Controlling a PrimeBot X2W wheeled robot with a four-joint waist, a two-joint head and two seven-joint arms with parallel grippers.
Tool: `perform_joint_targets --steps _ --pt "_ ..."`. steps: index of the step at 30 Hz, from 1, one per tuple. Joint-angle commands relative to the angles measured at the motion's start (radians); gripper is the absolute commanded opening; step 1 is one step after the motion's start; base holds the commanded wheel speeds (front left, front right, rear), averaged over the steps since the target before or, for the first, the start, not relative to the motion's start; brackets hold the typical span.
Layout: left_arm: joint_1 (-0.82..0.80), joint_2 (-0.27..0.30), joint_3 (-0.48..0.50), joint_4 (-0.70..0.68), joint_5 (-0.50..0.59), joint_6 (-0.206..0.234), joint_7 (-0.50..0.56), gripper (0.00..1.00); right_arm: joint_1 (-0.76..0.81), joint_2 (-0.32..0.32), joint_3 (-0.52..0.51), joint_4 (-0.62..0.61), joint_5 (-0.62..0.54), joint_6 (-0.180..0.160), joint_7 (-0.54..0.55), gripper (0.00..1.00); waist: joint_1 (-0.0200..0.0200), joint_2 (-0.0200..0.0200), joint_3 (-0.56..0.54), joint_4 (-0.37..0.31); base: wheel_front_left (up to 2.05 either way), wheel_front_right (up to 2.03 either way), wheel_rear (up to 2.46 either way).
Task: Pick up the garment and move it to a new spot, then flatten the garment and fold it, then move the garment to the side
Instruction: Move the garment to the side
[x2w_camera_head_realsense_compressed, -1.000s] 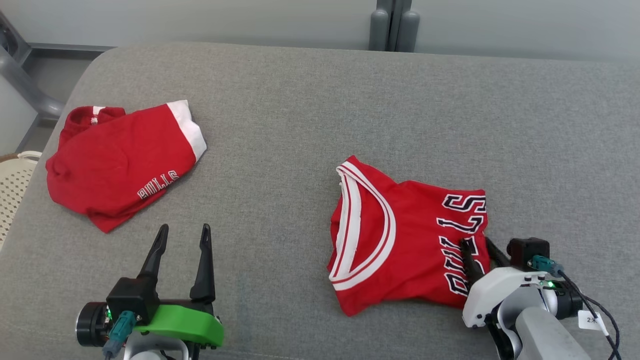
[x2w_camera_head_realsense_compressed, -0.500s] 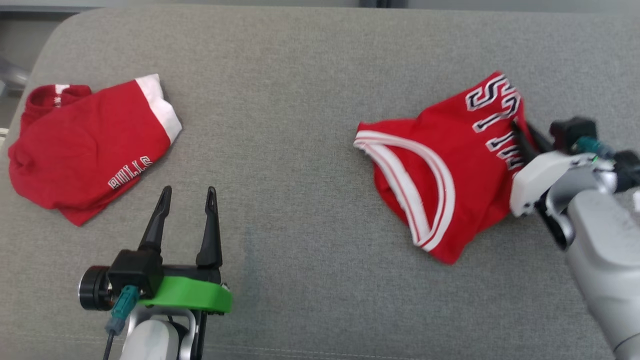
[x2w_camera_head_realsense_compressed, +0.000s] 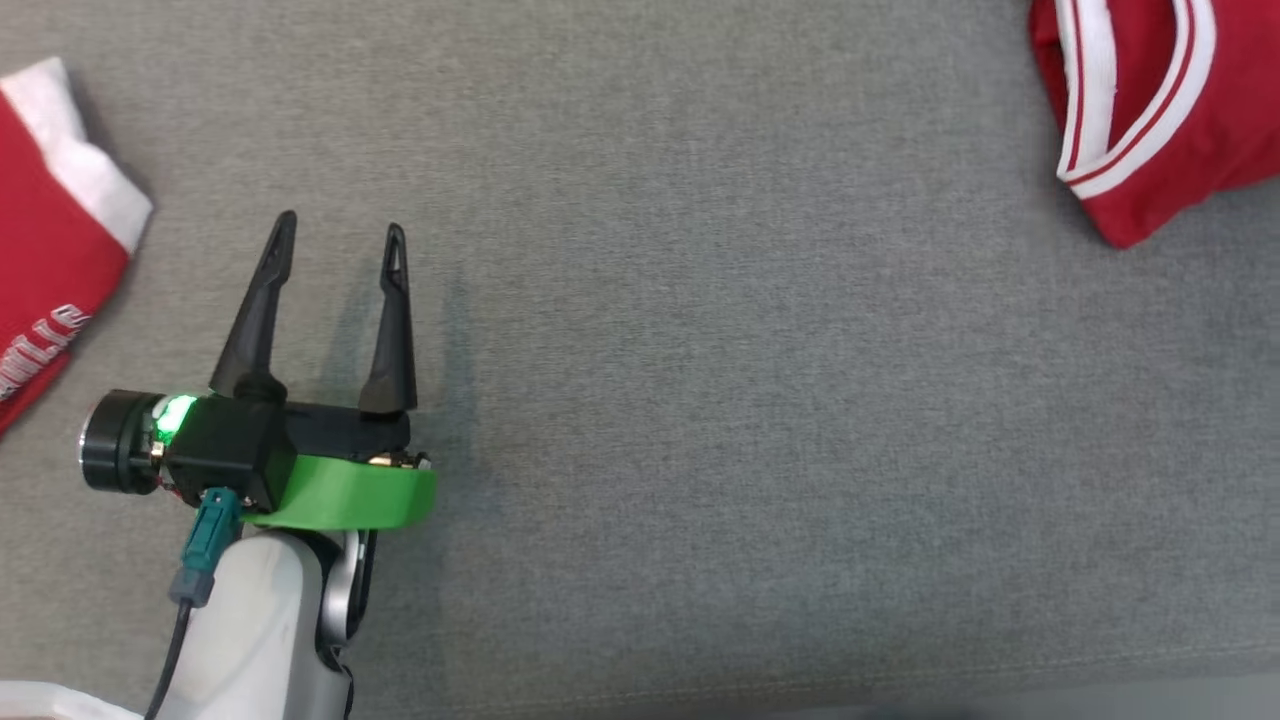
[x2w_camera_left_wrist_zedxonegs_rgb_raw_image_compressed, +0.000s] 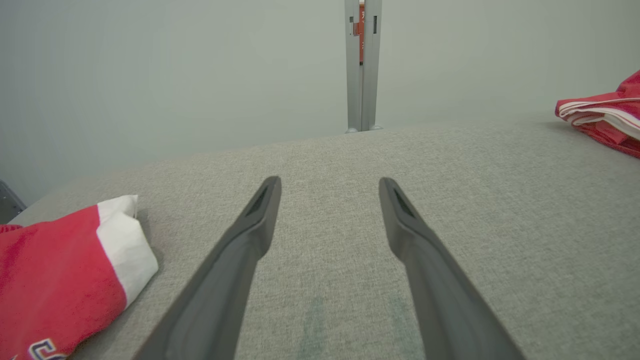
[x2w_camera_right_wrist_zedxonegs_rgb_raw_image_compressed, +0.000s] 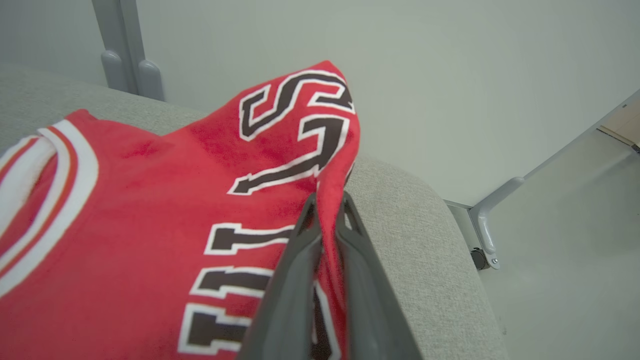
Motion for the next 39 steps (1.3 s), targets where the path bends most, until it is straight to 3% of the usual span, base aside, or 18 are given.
perform_joint_targets --steps 1,10,21,22,23,24,25,32,39 --pt "-0.024 0.014 0.007 -0.019 0.007 0.009 0.002 1.00 -0.022 -0.013 -0.001 -0.008 0.015 -0.002 0.000 0.00 -0.0002 -0.0001 0.123 -0.132 0.00 0.00 0.00" --pt "-0.013 0.059 0.017 -0.139 0.034 0.027 0.055 1.00 -0.070 -0.122 0.020 -0.014 0.079 -0.002 0.019 0.00 -0.0002 -0.0001 0.160 -0.179 0.00 0.00 0.00" --pt "0.011 0.065 0.011 -0.213 0.039 0.046 0.073 1.00 -0.153 -0.167 0.061 0.007 0.086 -0.002 0.056 0.00 -0.0002 -0.0001 0.170 -0.166 0.00 0.00 0.00" --pt "0.011 0.065 0.011 -0.214 0.038 0.047 0.071 1.00 -0.162 -0.170 0.067 0.012 0.084 -0.002 0.059 0.08 -0.0002 -0.0001 0.172 -0.164 0.00 0.00 0.00" --pt "0.012 0.064 0.011 -0.215 0.036 0.049 0.070 1.00 -0.168 -0.170 0.071 0.017 0.082 -0.002 0.060 0.31 -0.0002 -0.0001 0.172 -0.162 0.00 0.00 0.00" --pt "0.012 0.062 0.009 -0.216 0.035 0.051 0.067 1.00 -0.173 -0.171 0.072 0.027 0.081 -0.002 0.062 0.94 -0.0002 -0.0001 0.172 -0.159 0.00 0.00 0.00" --pt "0.011 0.060 0.008 -0.214 0.034 0.052 0.065 1.00 -0.180 -0.177 0.073 0.035 0.074 -0.002 0.059 1.00 -0.0002 -0.0001 0.172 -0.155 0.00 0.00 0.00" --pt "0.018 0.047 0.009 -0.183 0.015 0.058 0.041 1.00 -0.211 -0.169 0.094 0.055 0.051 -0.002 -0.009 1.00 -0.0002 -0.0001 0.140 -0.136 0.00 0.00 0.00" --pt "0.053 0.035 0.019 -0.117 -0.018 0.061 0.015 1.00 -0.173 -0.100 0.132 0.016 0.035 -0.002 -0.107 1.00 -0.0002 -0.0001 0.030 -0.109 0.00 0.00 0.00"
